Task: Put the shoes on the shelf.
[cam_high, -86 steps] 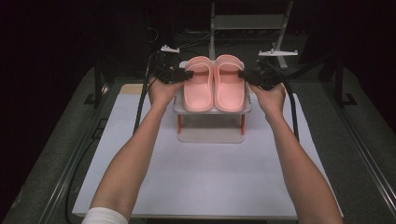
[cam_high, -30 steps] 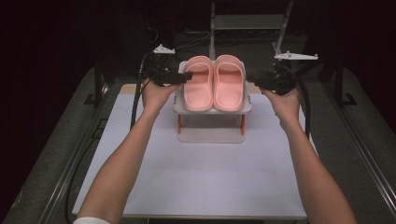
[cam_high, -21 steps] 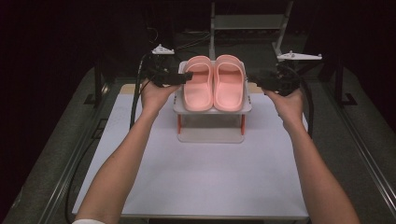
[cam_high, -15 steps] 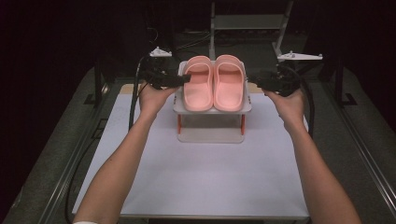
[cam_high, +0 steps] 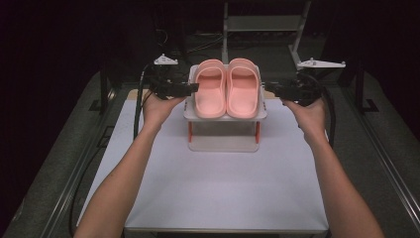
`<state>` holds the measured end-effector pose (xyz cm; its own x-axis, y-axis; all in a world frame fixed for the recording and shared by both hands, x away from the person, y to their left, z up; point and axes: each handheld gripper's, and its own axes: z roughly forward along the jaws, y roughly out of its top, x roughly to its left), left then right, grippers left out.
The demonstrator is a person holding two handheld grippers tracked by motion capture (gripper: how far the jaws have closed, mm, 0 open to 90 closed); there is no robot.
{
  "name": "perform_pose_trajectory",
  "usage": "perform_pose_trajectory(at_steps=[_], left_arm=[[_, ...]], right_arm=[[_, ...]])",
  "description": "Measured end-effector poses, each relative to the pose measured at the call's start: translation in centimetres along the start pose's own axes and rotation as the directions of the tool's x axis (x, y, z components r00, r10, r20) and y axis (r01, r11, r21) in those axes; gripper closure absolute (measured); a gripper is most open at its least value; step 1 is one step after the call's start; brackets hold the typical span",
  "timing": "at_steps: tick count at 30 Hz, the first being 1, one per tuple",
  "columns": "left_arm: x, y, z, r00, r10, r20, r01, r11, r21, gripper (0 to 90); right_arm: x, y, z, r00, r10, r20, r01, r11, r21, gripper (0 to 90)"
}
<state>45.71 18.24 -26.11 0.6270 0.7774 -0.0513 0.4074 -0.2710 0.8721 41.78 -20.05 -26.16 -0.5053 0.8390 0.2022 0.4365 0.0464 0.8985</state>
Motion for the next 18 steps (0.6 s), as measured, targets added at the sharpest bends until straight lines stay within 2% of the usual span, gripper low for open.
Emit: perform_pose_trajectory(at_steps=[5,18], left_arm=[[0.0,-0.2,-0.3,1.0000,0.004,-0.007,-0.004,1.0000,-0.001,25.3],[-0.1,-0.9,-1.2,1.0000,0.001,0.007,-0.001,0.9998,-0.018,19.1]], right_arm=[[-0.1,-0.1,-0.3,1.0000,0.000,0.000,0.000,1.000,0.007,32.8],[0.3,0.0,-1.2,0.9998,-0.020,-0.008,0.020,1.000,0.006,28.8]])
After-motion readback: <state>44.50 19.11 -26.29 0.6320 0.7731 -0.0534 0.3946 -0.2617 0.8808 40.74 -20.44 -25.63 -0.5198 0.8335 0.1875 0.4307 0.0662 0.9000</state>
